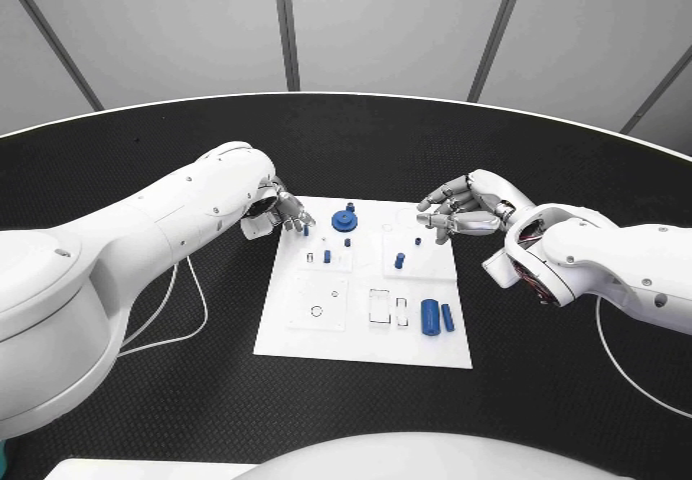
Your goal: Assemble the parts on the task board
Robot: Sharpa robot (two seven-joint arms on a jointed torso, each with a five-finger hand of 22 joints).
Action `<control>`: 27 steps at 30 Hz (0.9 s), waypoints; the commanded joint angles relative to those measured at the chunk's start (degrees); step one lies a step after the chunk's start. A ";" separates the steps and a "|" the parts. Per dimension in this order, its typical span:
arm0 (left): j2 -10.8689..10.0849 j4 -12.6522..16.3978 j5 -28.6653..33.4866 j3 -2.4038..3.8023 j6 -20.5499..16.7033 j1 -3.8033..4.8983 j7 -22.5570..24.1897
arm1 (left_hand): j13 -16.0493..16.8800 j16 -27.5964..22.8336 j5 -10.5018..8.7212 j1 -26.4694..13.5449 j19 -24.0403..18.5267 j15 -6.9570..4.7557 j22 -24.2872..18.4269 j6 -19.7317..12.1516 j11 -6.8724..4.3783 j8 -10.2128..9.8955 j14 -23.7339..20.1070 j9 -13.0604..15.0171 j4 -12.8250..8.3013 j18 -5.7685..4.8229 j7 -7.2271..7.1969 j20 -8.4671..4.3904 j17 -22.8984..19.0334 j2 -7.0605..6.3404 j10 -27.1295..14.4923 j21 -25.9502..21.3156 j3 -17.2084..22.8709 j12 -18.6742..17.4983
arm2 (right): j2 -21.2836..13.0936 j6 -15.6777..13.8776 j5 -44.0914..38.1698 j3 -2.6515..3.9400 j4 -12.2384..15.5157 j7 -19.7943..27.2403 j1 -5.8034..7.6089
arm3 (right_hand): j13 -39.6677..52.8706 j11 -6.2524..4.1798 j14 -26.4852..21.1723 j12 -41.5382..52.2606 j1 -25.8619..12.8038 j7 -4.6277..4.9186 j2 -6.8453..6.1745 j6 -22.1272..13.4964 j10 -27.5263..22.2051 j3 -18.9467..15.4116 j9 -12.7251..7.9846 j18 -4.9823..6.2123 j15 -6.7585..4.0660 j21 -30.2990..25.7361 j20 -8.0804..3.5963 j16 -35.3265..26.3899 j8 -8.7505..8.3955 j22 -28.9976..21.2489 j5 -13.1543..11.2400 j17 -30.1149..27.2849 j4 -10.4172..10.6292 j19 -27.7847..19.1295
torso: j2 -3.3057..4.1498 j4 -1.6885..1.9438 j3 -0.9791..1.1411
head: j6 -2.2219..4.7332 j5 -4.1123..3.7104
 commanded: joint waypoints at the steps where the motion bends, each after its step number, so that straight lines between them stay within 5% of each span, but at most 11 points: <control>1: 0.05 -0.09 0.00 0.00 0.02 0.00 0.00 | -0.07 0.14 -0.12 0.48 0.34 0.16 0.08 0.51 0.00 0.23 2.32 -0.11 0.14 0.07 -0.12 0.06 0.51 0.21 0.26 0.25 -0.31 0.19 | 0.02 0.01 0.00 0.00 0.00 0.00 0.00 | 0.05 0.00 -0.44 0.34 -0.20 0.04 -0.07 -0.53 -0.54 -0.09 -0.02 0.16 -0.06 -0.03 0.12 -0.24 0.10 -0.06 0.24 0.06 0.36 -0.02 | 0.06 0.02 0.02 | -0.05 -0.05; 15: 0.41 -0.67 0.01 0.00 0.20 -0.04 -0.08 | -0.32 0.16 -0.07 2.69 0.31 -0.02 0.26 0.85 -0.23 0.62 2.35 -0.63 -0.40 0.06 -0.36 -0.08 0.52 2.49 0.24 0.39 0.47 0.44 | 0.18 0.05 0.00 0.00 -0.02 -0.02 0.00 | 0.05 0.00 -0.44 0.34 -0.20 0.04 -0.07 -0.53 -0.54 -0.09 -0.02 0.16 -0.06 -0.03 0.12 -0.24 0.10 -0.06 0.24 0.06 0.36 -0.02 | -0.06 -0.02 0.06 | -0.04 -0.06; 27: 0.64 -0.93 0.03 0.00 0.63 -0.09 -0.17 | -0.41 0.16 -0.19 3.25 0.30 -0.08 0.30 0.92 -0.30 0.76 2.35 -0.75 -0.64 0.06 -0.44 -0.13 0.51 2.96 0.21 0.42 0.77 0.48 | 0.25 0.10 0.00 0.00 0.06 -0.08 0.01 | 0.20 -0.01 -0.42 0.39 -0.14 0.03 -0.07 -0.52 -0.56 -0.06 0.00 0.16 -0.07 -0.01 0.12 -0.27 0.14 -0.10 0.27 0.24 0.38 0.02 | 0.02 0.05 0.00 | 0.09 -0.33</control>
